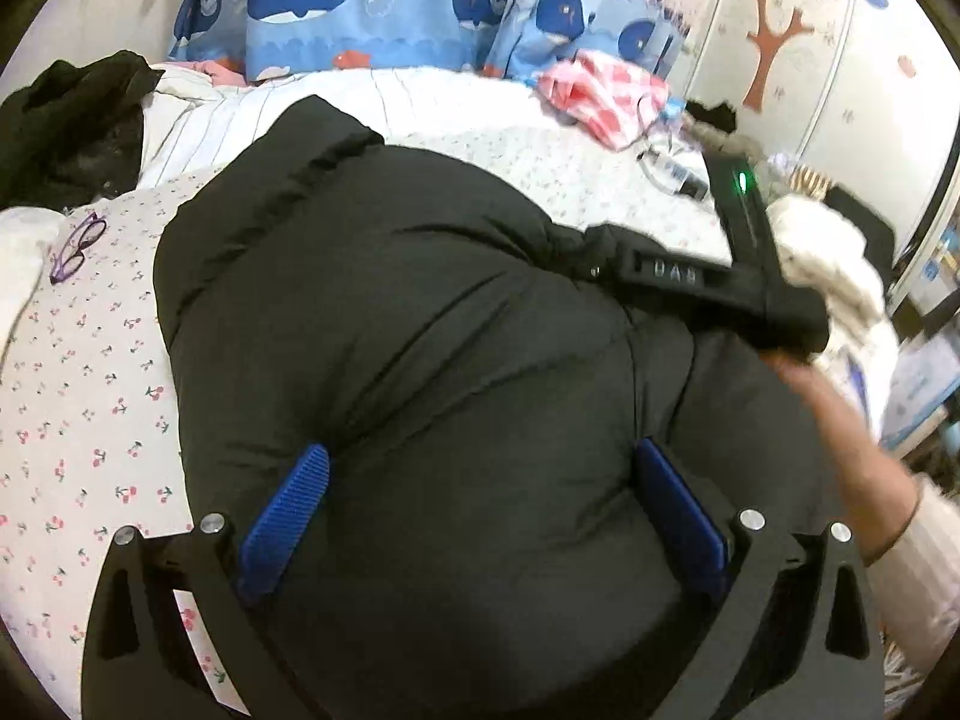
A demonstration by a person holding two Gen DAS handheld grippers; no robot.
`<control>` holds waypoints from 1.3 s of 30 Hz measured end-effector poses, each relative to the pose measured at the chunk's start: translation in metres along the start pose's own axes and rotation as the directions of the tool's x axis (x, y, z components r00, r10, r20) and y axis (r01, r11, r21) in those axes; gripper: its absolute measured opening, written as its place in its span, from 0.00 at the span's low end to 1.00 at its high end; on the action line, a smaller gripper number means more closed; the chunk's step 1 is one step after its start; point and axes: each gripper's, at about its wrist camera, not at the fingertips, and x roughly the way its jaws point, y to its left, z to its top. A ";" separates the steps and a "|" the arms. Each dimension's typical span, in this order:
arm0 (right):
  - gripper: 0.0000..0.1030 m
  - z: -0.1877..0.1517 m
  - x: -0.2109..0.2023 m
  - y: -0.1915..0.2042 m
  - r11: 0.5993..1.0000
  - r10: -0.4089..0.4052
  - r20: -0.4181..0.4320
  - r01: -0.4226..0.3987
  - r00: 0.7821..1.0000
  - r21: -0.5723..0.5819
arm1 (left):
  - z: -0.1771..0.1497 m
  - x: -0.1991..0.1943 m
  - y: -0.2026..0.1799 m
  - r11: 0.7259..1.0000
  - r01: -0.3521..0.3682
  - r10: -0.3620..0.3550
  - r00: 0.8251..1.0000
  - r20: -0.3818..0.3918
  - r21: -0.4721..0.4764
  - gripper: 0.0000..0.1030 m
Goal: Fold large clothes
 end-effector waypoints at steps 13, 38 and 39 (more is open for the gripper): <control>0.93 -0.091 -0.069 0.015 0.968 -0.077 -0.020 0.070 0.997 -0.241 | -0.037 -0.037 -0.027 1.000 0.028 -0.028 0.999 0.025 -0.008 0.94; 0.93 0.007 0.017 -0.013 0.996 -0.076 0.017 0.076 0.997 0.043 | 0.018 0.018 0.002 0.987 0.051 -0.039 0.996 0.081 -0.150 0.94; 0.93 0.009 0.022 -0.011 0.996 -0.085 -0.005 0.085 0.996 0.026 | 0.017 0.019 0.003 0.988 0.048 -0.037 0.996 0.078 -0.147 0.94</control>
